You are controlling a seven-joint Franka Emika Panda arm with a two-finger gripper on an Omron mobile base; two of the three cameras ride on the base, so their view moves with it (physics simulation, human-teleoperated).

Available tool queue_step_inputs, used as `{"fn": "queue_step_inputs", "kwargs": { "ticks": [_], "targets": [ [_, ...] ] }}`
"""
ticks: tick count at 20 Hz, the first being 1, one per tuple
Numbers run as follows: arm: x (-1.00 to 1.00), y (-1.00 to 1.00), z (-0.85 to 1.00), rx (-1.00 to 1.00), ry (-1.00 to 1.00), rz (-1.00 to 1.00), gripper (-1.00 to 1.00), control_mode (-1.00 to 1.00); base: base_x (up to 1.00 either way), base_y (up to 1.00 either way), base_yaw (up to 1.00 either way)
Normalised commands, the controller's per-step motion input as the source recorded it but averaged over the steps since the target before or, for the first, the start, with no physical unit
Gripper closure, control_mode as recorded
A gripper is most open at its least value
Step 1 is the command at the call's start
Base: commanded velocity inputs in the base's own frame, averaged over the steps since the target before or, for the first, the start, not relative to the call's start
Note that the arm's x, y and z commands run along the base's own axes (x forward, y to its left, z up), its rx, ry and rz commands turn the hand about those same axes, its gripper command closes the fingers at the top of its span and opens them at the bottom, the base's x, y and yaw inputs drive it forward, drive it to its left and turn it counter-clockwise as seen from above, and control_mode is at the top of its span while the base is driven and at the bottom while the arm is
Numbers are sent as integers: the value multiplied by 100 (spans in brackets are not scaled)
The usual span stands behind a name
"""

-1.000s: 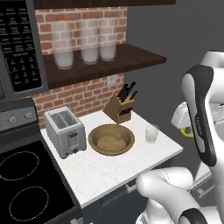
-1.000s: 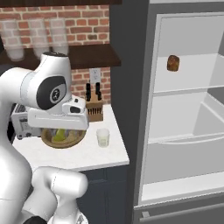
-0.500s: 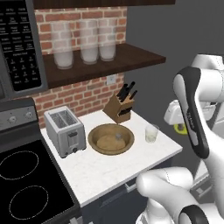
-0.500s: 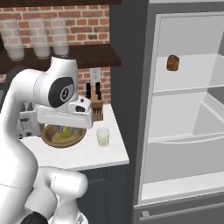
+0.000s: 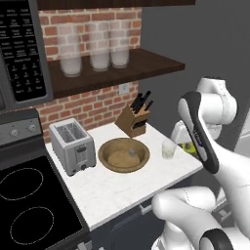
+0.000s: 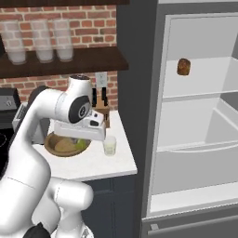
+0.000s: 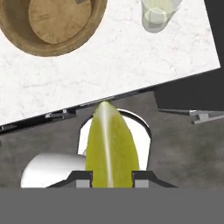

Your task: Grab a lemon wedge from the fridge and one ice cube from the ice bowl, and put them in the glass of lemonade.

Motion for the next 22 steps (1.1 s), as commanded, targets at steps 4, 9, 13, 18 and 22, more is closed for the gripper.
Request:
{"fn": "queue_step_inputs", "kwargs": {
  "ticks": [4,9,13,18,22],
  "targets": [
    [79,0,-58,-5,0,-7,100,-100,0,0,0],
    [100,2,-12,-12,5,-4,100,-100,0,0,0],
    [100,0,8,-12,9,-2,100,-100,0,0,0],
    [99,0,-5,0,0,0,100,-100,0,0,0],
    [47,-15,-42,9,-6,0,100,-100,0,0,0]
  ]
}}
